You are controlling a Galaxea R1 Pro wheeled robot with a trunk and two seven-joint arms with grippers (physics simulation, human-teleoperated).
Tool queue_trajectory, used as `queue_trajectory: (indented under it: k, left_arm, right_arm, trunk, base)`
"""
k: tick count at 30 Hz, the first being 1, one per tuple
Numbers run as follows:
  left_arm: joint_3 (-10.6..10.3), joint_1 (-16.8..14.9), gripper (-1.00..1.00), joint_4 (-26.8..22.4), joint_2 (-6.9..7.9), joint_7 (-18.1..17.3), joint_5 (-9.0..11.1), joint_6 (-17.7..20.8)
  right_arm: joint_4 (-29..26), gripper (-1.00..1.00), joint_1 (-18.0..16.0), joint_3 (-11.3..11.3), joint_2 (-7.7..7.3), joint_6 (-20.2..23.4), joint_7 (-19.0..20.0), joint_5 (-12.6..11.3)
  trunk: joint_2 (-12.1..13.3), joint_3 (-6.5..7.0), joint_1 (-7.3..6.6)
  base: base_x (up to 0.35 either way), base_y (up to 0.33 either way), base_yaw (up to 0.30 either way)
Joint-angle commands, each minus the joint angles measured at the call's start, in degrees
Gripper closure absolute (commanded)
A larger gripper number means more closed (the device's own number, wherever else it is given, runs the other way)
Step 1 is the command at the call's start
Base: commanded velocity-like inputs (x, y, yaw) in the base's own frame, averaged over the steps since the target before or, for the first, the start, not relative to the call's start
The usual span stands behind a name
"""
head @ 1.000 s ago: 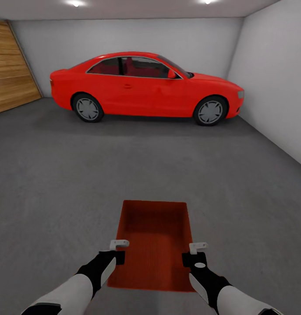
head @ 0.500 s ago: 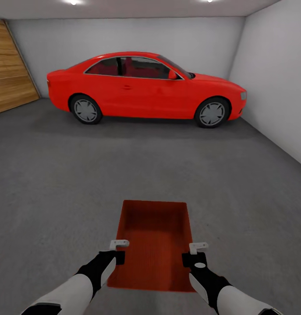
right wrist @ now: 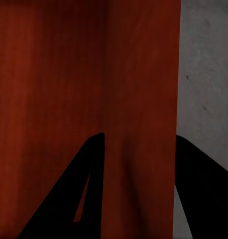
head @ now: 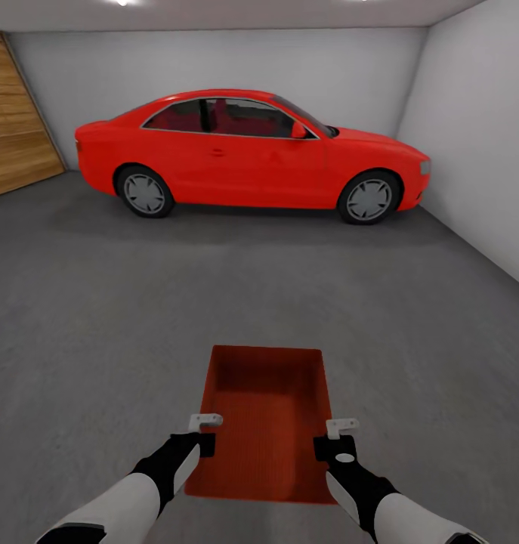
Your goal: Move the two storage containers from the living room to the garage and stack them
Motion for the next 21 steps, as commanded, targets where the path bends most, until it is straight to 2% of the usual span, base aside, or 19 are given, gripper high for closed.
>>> queue_trajectory:
  k: [1, 21]
  left_arm:
    - [-0.58, -0.05, 1.00, -0.29, 0.04, 0.64, -1.47, 0.48]
    - [-0.58, -0.03, 1.00, -0.38, 0.04, 0.56, -1.47, 0.51]
  right_arm:
    - [1.27, 1.00, -0.05, 0.79, -0.05, -0.28, -0.49, -1.23]
    - [1.27, 1.00, -0.05, 0.79, -0.05, -0.25, -0.49, -1.18]
  trunk:
    - [-0.03, -0.05, 0.03]
    - [-0.03, -0.05, 0.03]
  base:
    - [0.322, 0.000, 0.000]
    - [0.322, 0.000, 0.000]
